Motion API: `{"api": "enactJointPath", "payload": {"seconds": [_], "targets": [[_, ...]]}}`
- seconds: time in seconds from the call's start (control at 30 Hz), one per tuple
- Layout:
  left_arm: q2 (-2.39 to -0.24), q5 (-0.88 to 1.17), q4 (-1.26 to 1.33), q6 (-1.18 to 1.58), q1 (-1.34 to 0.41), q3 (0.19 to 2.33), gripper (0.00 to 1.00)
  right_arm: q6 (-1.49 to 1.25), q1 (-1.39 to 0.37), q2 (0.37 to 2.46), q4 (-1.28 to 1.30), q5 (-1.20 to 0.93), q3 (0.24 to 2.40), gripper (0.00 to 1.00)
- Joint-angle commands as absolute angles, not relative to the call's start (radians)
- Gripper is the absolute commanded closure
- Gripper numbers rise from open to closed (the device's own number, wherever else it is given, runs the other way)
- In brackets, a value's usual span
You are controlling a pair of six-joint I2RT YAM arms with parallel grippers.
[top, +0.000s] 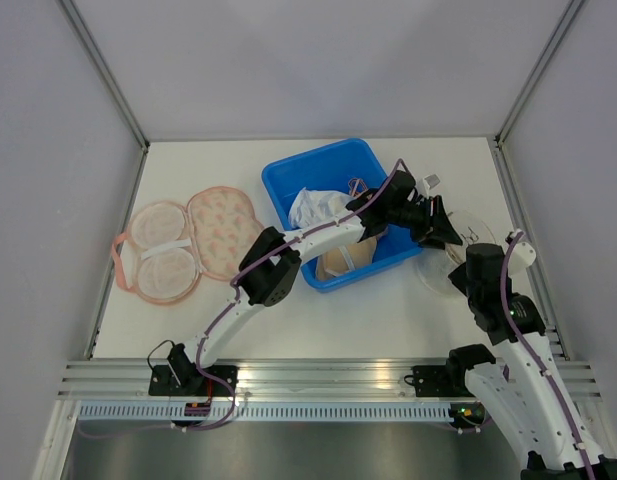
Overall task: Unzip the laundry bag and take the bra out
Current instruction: Unzip the laundry bag at the center of the board.
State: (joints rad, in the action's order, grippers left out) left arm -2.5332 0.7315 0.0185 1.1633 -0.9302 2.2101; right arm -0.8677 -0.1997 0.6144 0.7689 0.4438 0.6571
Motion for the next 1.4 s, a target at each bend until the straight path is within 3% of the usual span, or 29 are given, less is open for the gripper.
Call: {"api": "enactJointPath", "payload": {"seconds": [0.0,0.23,0.33,0.73,1.23,1.37], "targets": [[-2.439,0.663,-0.176,1.036,-0.925,2.218,0.49,-0.891,-0.198,0.597,0.723,0.377,0.641,1.0],[-2.278,0.439,-0.327,0.908,-0.92,2.146,0.27,-0.894,-0.198,0.646,0.663,0.341,0.647,1.0],[-2.229,0.41,-0.345,0.882,-0.92,2.118,0.26,-0.907,-0.198,0.638,0.634,0.324,0.64,1.0],[-2.181,0.281,-0.497,0.922,-0.942,2.065,0.27,-0.92,-0.199,0.673,0.561,0.301,0.675,1.0],[-2.359,0.485,-0.341,1.081,-0.96,2.184,0.34,-0.907,-0.198,0.65,0.566,0.293,0.666,1.0],[-2.388,0.529,-0.252,1.126,-0.965,2.172,0.44,-0.9,-0.198,0.634,0.574,0.301,0.66,1.0]]}}
